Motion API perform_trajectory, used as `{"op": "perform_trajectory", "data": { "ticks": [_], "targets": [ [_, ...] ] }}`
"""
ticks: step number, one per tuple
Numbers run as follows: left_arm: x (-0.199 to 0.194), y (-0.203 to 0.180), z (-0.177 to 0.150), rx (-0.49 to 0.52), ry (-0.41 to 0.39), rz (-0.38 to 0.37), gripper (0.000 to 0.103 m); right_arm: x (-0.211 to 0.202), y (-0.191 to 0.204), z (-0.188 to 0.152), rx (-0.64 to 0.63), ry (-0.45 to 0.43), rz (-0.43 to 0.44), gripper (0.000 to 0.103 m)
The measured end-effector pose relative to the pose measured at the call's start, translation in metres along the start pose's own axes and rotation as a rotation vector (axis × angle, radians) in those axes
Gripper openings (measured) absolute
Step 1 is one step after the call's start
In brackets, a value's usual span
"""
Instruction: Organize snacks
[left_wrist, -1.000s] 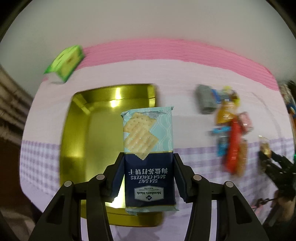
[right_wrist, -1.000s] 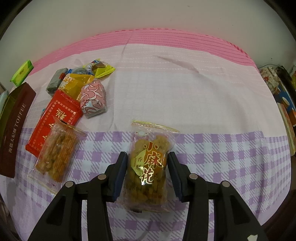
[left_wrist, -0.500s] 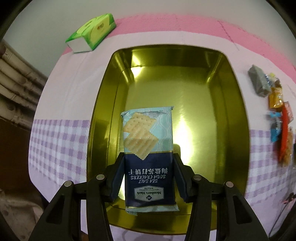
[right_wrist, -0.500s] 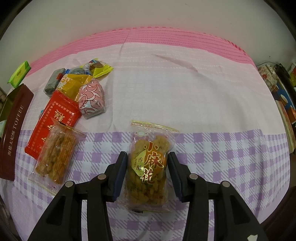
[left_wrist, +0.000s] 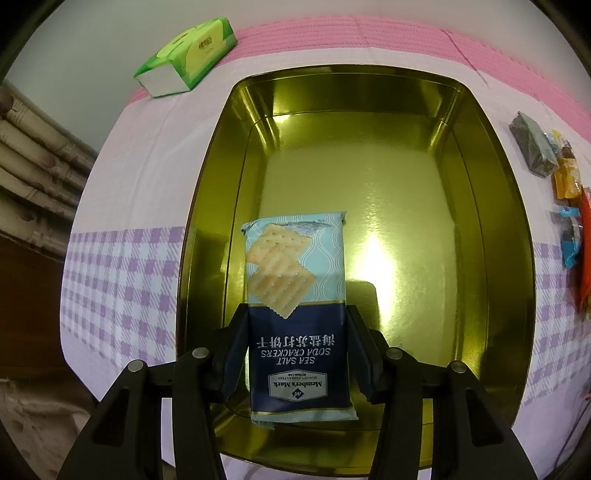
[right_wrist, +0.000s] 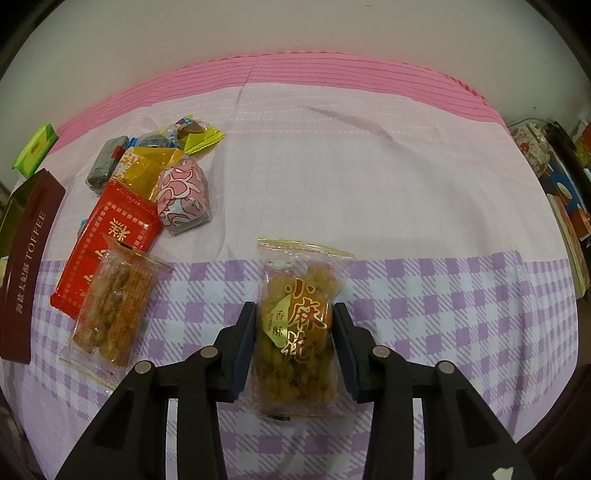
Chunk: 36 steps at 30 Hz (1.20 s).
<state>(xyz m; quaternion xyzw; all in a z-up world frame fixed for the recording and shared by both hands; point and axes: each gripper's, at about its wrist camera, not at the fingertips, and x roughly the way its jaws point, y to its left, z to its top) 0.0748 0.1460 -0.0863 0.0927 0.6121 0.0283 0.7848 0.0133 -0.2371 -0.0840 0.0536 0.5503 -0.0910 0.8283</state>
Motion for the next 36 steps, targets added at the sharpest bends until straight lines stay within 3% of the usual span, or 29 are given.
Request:
{"op": "perform_trajectory", "data": {
  "ticks": [9,12,18,23,29,36],
  "targets": [
    [-0.005,0.010,-0.004,-0.038,-0.028,-0.031,0.052,-0.013,-0.012,-0.003,0.048,-0.014,-0.016,0.036],
    [-0.016,0.013,-0.006,-0.045,-0.074,-0.059,0.054,-0.027,-0.012,0.000,0.062,-0.042,-0.020,0.036],
    [-0.059,0.033,-0.015,-0.113,-0.242,-0.079,0.067,-0.058,0.014,0.020,0.030,-0.102,0.045,0.036],
    [-0.077,0.064,-0.029,-0.227,-0.295,-0.035,0.070,-0.074,0.079,0.034,-0.055,-0.115,0.193,0.036],
    [-0.070,0.107,-0.055,-0.385,-0.260,-0.014,0.070,-0.082,0.166,0.040,-0.147,-0.073,0.368,0.036],
    [-0.062,0.126,-0.085,-0.463,-0.224,0.039,0.070,-0.081,0.250,0.032,-0.223,-0.033,0.455,0.037]
  ]
}}
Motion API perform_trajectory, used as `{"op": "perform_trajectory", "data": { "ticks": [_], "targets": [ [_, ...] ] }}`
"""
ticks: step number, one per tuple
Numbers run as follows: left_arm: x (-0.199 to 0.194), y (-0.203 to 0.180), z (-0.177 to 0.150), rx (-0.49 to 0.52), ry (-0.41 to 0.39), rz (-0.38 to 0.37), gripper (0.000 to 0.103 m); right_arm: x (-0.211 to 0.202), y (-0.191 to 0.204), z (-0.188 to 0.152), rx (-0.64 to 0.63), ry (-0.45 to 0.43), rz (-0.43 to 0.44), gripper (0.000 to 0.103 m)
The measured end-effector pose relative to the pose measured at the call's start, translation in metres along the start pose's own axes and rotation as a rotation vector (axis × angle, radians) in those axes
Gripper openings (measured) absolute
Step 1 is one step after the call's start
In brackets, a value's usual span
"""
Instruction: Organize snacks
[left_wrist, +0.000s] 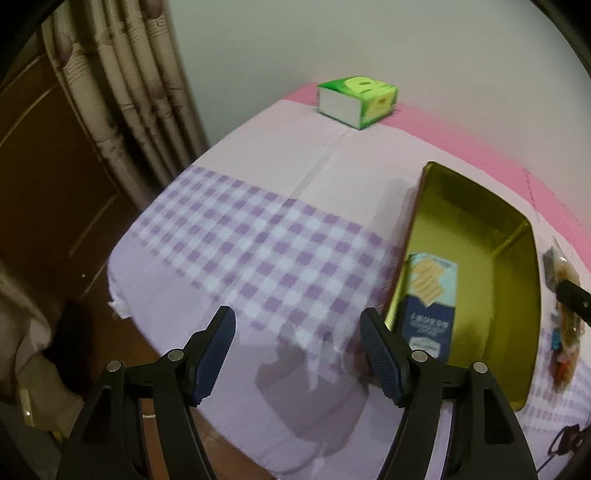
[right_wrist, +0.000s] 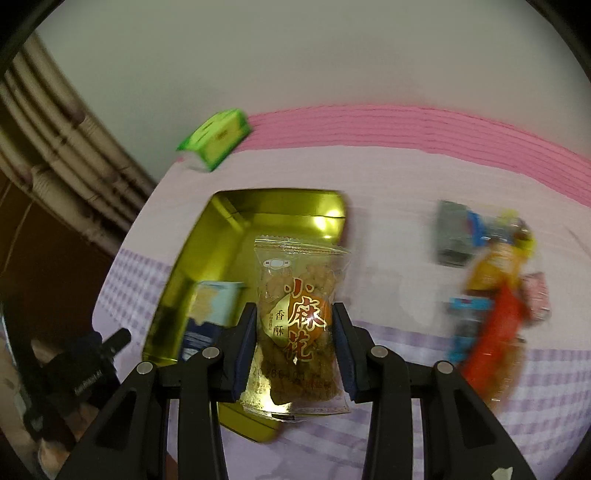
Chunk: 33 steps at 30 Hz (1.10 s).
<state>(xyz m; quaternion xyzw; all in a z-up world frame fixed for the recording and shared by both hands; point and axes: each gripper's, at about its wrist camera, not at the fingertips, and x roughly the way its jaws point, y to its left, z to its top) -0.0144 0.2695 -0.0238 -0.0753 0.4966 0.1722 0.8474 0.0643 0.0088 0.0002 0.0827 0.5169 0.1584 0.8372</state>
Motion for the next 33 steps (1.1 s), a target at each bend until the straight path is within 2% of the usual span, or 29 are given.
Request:
{"op": "perform_trajectory", "data": {
  "ticks": [5,13,21,28,33],
  "targets": [
    [0.002,0.005,-0.006,-0.011,0.009,0.030,0.070,0.027,0.025,0.000,-0.008,0.043,-0.003,0.037],
    [0.008,0.008,-0.007,-0.028,0.034,0.019,0.070,0.057,0.042,-0.001,-0.004,0.079,-0.067,0.037],
    [0.011,0.009,-0.007,-0.035,0.046,0.023,0.070,0.069,0.043,-0.008,-0.036,0.096,-0.148,0.037],
    [0.012,0.007,-0.008,-0.025,0.050,0.025,0.070,0.070,0.033,-0.010,-0.033,0.104,-0.172,0.037],
    [0.013,0.007,-0.008,-0.024,0.053,0.024,0.070,0.072,0.034,-0.011,-0.071,0.108,-0.234,0.037]
  ]
}}
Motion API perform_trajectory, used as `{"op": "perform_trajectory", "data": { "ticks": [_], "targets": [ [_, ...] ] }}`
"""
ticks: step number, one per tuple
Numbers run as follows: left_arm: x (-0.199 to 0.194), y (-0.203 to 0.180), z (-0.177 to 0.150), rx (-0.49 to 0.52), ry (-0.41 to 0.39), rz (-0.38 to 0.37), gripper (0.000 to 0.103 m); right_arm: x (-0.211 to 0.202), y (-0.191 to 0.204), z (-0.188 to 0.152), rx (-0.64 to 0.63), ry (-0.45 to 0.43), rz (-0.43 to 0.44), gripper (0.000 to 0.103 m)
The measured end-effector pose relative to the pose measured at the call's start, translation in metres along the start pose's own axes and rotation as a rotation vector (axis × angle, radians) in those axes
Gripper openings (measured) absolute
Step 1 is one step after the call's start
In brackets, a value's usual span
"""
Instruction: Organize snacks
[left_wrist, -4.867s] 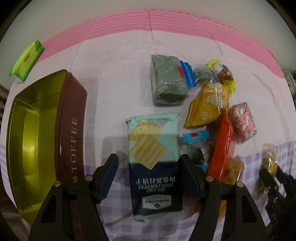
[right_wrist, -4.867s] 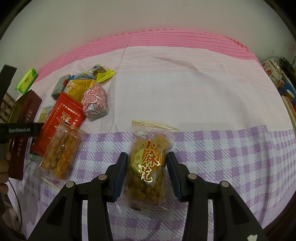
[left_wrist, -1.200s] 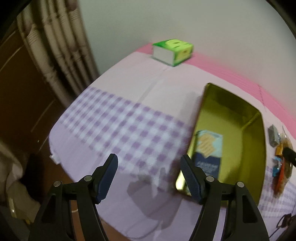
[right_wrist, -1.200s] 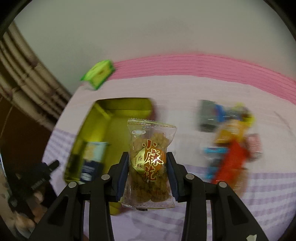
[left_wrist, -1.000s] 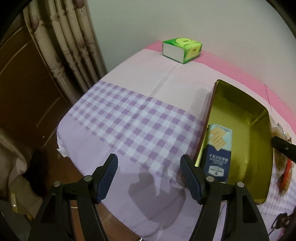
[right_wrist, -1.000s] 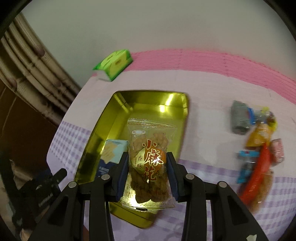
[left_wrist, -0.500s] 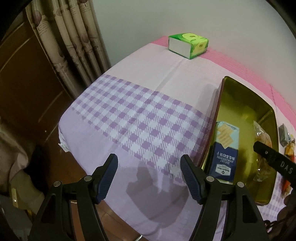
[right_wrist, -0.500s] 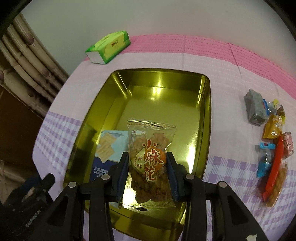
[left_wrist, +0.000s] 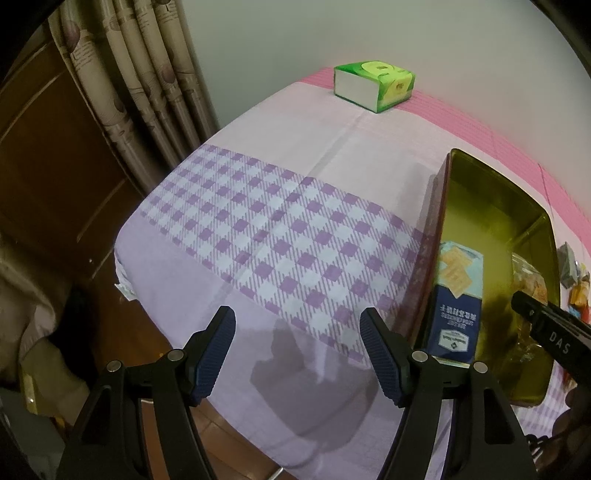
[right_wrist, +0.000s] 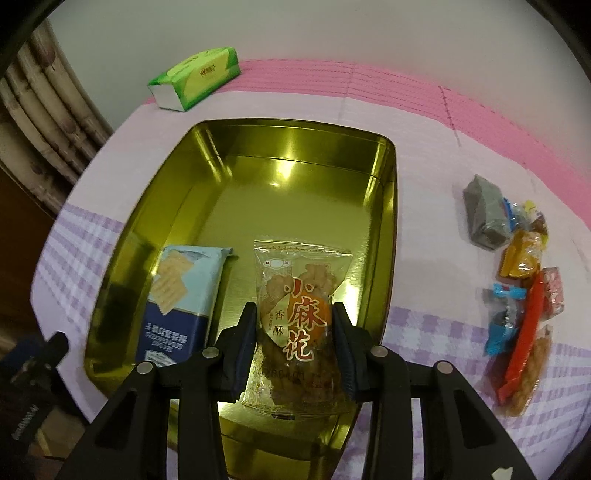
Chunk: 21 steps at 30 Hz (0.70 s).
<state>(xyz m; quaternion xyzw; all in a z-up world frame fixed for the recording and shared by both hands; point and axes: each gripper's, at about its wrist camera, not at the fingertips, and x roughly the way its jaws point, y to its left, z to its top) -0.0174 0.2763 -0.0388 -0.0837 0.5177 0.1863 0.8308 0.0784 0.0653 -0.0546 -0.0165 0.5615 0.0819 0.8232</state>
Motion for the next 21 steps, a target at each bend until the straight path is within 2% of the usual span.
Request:
{"op": "perform_trajectory", "data": {
  "ticks": [10,14,16,21],
  "targets": [
    [0.003,0.002,0.000,-0.015,0.010,-0.006,0.071,0.000,0.000,0.000,-0.030,-0.001,-0.039,0.038],
    [0.003,0.002,0.000,-0.012,0.014,-0.007,0.071,0.000,0.001,0.001,-0.037,0.002,-0.027,0.038],
    [0.003,0.002,0.000,-0.014,0.013,-0.005,0.071,-0.002,0.000,0.001,-0.030,0.001,0.000,0.043],
    [0.004,0.002,0.001,-0.017,0.012,-0.002,0.071,-0.023,-0.006,0.002,-0.030,-0.051,0.055,0.044]
  ]
}}
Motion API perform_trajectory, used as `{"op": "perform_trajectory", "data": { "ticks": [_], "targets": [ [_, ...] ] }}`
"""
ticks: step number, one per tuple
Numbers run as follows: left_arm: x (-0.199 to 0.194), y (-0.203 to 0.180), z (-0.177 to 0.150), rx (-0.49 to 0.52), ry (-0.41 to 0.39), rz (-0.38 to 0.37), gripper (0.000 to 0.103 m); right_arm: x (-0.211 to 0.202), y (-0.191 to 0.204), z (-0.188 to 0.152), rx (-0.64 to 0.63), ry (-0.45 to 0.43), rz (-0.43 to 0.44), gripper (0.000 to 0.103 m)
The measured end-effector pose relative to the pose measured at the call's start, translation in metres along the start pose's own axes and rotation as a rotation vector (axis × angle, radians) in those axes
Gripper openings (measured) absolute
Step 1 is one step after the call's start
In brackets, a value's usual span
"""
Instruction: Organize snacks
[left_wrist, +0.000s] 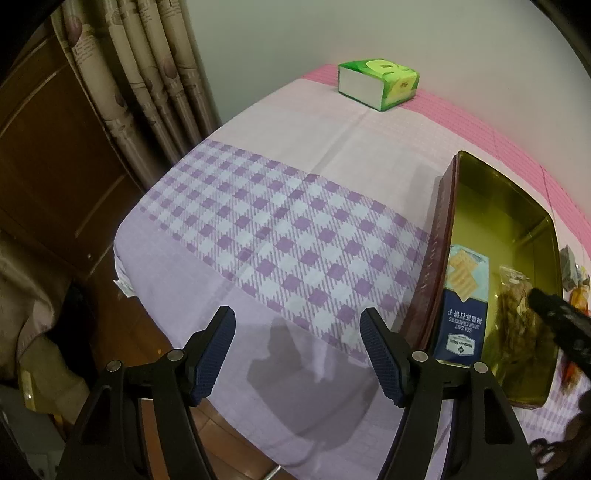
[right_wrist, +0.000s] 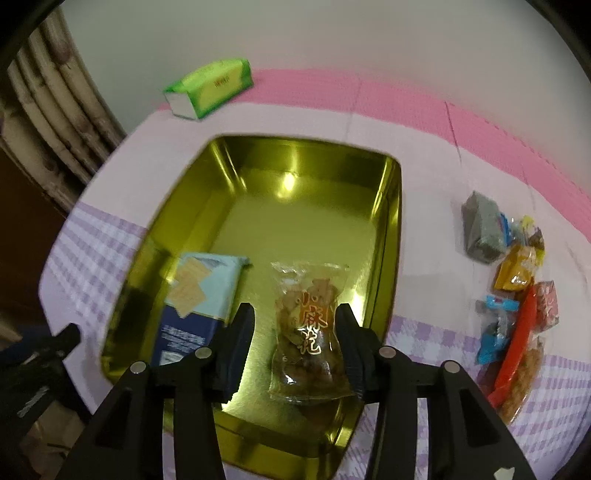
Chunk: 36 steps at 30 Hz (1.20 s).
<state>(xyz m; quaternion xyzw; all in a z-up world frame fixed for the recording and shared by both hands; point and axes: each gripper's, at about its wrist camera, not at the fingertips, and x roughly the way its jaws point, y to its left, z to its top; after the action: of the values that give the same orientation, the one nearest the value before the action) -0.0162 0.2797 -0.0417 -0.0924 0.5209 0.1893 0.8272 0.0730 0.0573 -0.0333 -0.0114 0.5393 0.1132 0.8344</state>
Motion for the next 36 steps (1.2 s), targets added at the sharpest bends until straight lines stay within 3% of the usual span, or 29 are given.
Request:
{"op": "perform_trajectory", "data": {
  "ticks": [6,19,24,36],
  "targets": [
    [-0.003,0.001,0.001,0.003,-0.014,0.006,0.071,-0.031,-0.037,0.001,0.043,-0.063,0.031,0.045],
    [-0.026,-0.026,-0.003,0.118,-0.108,-0.029,0.071,-0.047,-0.220,-0.021,0.221,-0.041,-0.159,0.046],
    [-0.041,-0.052,-0.009,0.208,-0.139,-0.066,0.071,-0.033,-0.251,-0.027,0.221,-0.015,-0.142,0.046],
    [-0.069,-0.136,-0.036,0.452,-0.135,-0.207,0.071,0.003,-0.269,-0.027,0.196,0.005,-0.128,0.042]
  ]
}}
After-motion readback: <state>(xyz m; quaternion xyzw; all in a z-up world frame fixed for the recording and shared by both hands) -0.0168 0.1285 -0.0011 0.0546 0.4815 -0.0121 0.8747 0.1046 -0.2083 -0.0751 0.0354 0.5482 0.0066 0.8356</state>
